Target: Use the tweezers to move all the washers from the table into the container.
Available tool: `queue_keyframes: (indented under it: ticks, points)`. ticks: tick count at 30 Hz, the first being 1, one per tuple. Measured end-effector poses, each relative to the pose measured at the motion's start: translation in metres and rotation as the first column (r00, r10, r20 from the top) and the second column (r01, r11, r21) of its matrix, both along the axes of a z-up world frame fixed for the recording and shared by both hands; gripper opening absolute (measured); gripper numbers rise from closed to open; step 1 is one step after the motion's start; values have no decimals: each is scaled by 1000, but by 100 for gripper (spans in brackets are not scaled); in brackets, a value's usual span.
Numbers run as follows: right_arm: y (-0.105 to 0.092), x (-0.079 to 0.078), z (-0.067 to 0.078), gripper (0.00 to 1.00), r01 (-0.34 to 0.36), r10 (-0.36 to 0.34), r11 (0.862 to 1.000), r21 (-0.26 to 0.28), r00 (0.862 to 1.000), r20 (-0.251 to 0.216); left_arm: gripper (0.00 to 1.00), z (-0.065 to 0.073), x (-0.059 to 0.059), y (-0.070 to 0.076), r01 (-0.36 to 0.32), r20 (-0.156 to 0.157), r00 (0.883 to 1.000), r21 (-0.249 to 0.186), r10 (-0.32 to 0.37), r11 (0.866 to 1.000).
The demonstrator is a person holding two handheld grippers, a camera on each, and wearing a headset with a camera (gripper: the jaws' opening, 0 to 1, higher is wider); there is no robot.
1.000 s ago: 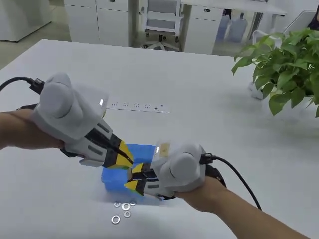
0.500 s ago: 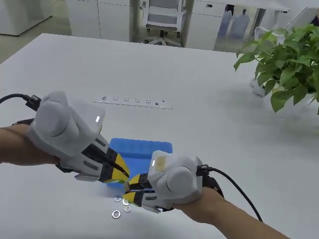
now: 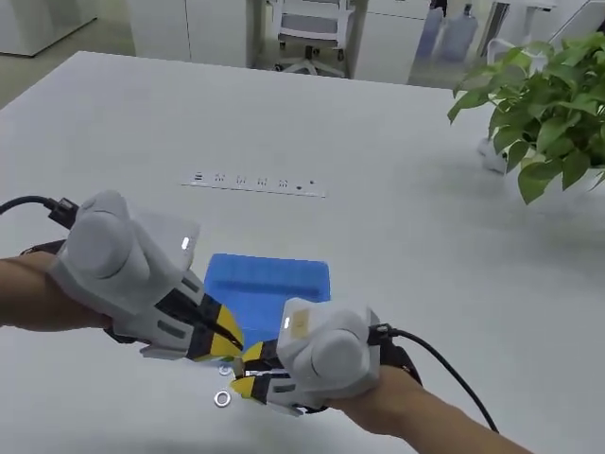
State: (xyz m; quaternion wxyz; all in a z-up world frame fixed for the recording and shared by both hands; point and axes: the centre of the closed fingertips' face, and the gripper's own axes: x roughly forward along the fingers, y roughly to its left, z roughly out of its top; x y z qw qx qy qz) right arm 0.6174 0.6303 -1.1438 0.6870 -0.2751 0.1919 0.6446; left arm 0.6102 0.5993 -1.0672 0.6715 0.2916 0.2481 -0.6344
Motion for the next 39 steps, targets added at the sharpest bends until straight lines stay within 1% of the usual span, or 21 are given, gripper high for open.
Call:
queue_keyframes:
  ticks: [11, 17, 21, 27, 34, 35, 39]
  points:
    - [0, -2, -10, 12, 3, -3, 1000, -7, 1000, -14, 5, -11, -1, 2, -1, -15, 1000, 5, 1, 1000]
    - [1, 0, -9, 12, 6, -6, 1000, 3, 1000, -23, 5, -9, 4, 2, -9, -14, 1000, 1, 9, 1000]
    - [1, 1, -11, 12, 13, -12, 1000, 2, 1000, -28, 5, -9, 6, 2, -14, -20, 1000, -5, 14, 1000]
    - [0, 2, -11, 12, 17, -17, 1000, -2, 1000, -26, 5, -8, 9, 0, -13, -21, 1000, 4, 13, 1000]
    - [0, 2, -11, 11, 37, -37, 999, 0, 998, -47, 5, -8, 9, 0, -16, -33, 999, 9, 16, 1000]
    - [0, 2, -11, 11, 42, -41, 999, 1, 998, -56, 5, -8, 8, 0, -14, -33, 999, 10, 15, 1000]
    - [0, 2, -11, 10, 54, -53, 999, 3, 996, -67, 5, -8, 7, -1, -12, -33, 999, 11, 13, 1000]
